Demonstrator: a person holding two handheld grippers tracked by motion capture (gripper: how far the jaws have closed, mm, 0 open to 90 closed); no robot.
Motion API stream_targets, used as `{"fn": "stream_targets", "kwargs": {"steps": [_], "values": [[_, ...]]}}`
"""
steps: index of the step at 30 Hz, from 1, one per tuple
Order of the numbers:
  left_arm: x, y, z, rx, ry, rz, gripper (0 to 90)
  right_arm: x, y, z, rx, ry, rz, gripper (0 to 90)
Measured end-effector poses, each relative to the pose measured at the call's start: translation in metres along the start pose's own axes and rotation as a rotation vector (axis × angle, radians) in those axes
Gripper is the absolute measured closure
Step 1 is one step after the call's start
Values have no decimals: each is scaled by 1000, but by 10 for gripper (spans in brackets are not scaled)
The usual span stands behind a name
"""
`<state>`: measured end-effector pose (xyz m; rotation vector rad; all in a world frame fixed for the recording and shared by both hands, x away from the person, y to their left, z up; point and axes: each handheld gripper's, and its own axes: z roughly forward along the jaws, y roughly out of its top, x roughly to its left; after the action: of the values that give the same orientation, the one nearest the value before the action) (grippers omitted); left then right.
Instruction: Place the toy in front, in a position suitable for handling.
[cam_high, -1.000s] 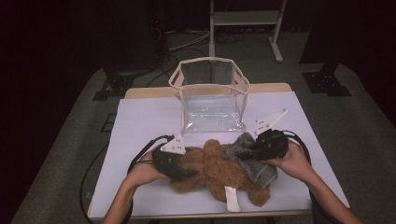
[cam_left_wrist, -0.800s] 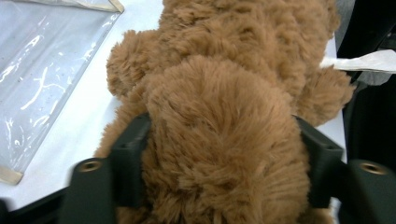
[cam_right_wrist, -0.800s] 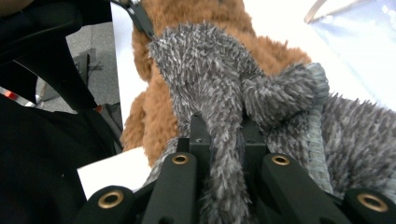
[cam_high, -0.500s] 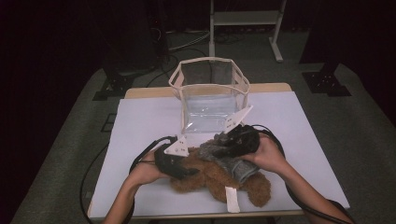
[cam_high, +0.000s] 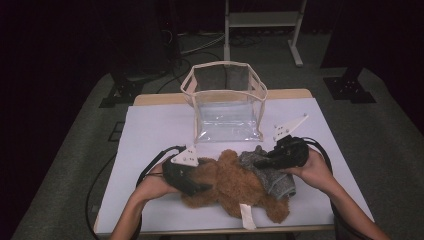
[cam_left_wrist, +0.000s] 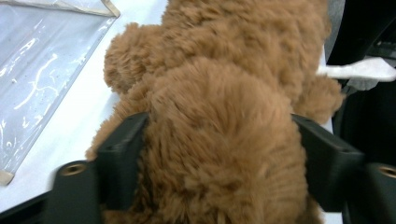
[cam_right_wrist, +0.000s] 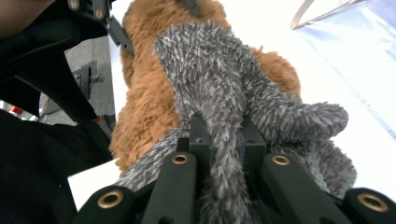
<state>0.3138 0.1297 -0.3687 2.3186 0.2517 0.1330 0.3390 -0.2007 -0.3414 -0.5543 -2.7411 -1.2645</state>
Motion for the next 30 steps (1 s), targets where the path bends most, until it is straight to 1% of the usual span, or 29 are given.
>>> {"fn": "stream_targets", "kwargs": {"steps": [1,2,3,4,5,6,7,8,11,13,14,15,16,19,20,21,23,25,26,27,28,29,30], "values": [[0,0,0,0,0,0,190,2,-1,1,3,4,-4,797],[0,1,0,-5,-8,-17,197,3,-2,1,5,10,-4,798],[0,2,-1,3,-10,-1,250,4,-2,2,8,20,-6,798],[0,2,-1,3,-10,-1,302,6,-2,2,12,22,-5,797],[-2,0,-2,14,-1,27,350,7,-1,2,15,22,-13,797],[-2,-1,-1,14,1,31,380,8,1,3,20,23,-14,797],[-3,-2,0,17,7,44,413,9,6,4,32,16,-27,797],[-4,-2,1,12,12,43,427,10,10,6,39,9,-39,798],[-7,-1,2,17,21,73,442,13,27,18,57,7,-78,798],[-8,0,2,22,21,76,442,15,38,28,74,11,-92,798],[-8,0,2,22,21,76,441,15,38,28,74,11,-92,798],[-8,0,2,24,21,81,441,15,43,34,79,18,-95,797],[-9,-1,1,26,20,75,438,15,50,45,85,29,-109,797],[-8,-3,0,25,22,72,435,16,52,48,92,33,-107,798],[-8,-5,-1,18,20,63,435,15,51,47,89,35,-108,797],[-7,-6,-2,13,20,59,434,12,46,38,74,30,-95,797],[-7,-8,-2,9,18,48,431,9,38,28,66,19,-78,797],[-7,-9,-3,8,22,47,429,5,26,17,51,12,-53,797],[-7,-9,-3,8,22,47,428,5,26,17,51,12,-53,797],[-8,-9,-3,9,22,45,428,4,20,11,43,8,-39,797],[-8,-9,-3,10,22,44,427,3,12,4,27,5,-14,797],[-8,-9,-3,9,23,39,426,2,6,-1,19,2,-3,797],[-8,-9,-2,6,23,33,425,1,-3,-9,13,-11,8,797]]}}
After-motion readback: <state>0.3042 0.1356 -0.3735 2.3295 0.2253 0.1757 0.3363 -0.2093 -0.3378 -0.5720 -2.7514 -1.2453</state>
